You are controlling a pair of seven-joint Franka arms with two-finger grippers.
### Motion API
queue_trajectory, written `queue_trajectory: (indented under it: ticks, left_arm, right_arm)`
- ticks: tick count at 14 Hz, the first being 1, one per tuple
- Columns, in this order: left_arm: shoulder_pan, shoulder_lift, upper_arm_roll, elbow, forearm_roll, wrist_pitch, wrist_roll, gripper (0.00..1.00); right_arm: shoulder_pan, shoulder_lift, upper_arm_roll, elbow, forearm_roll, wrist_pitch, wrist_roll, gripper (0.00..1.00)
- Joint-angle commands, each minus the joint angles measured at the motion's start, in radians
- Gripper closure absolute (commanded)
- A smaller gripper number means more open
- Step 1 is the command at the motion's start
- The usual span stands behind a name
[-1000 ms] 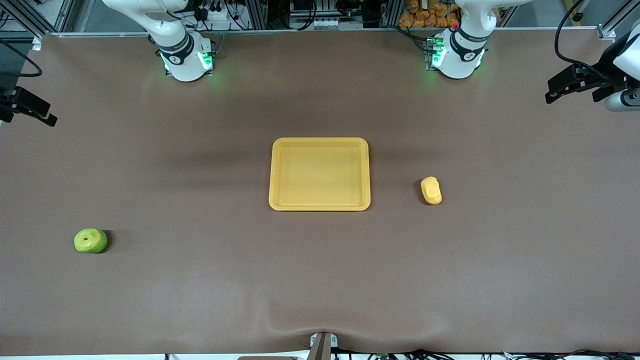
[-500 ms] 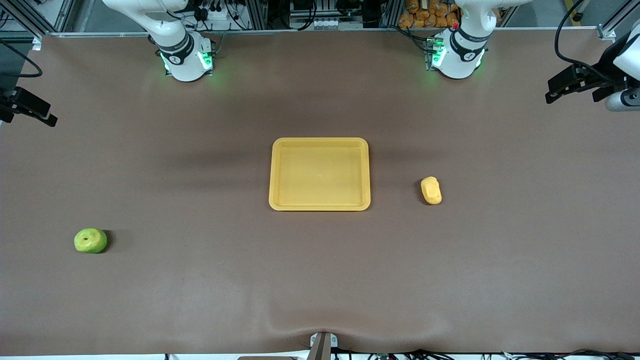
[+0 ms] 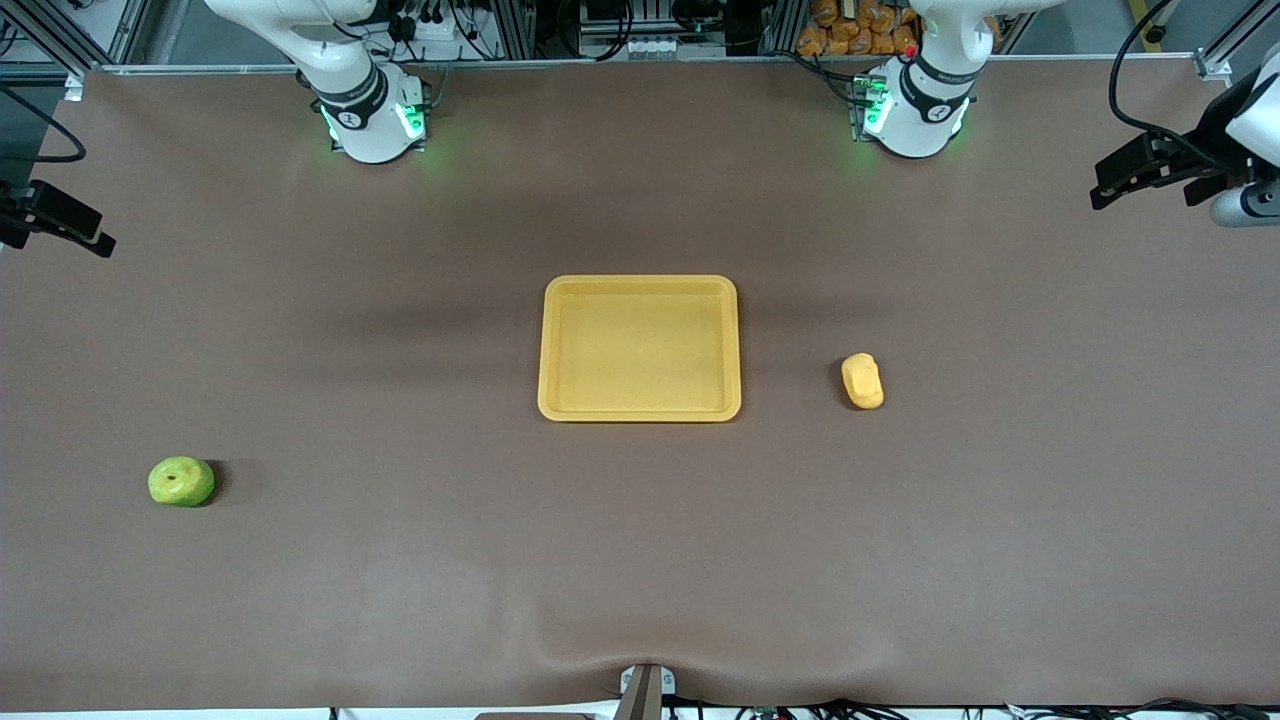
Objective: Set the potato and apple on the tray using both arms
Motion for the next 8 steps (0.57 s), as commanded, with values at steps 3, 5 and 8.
queue_trajectory:
  ticks: [3, 5, 8]
  left_arm:
    - [0.005, 0.013, -0.002, 0.022, -0.019, -0.018, -0.005, 0.00]
    - [0.005, 0.014, -0.002, 0.020, -0.019, -0.016, -0.005, 0.00]
    - [0.005, 0.031, -0.002, 0.019, -0.019, -0.016, -0.004, 0.00]
  right_arm:
    - [-0.004, 0.031, 0.003, 0.020, -0.017, -0.009, 0.016, 0.00]
    - [-0.006, 0.040, 0.003, 0.022, -0.018, -0.004, 0.016, 0.00]
    - [-0.006, 0.071, 0.002, 0.036, -0.020, 0.001, 0.016, 0.00]
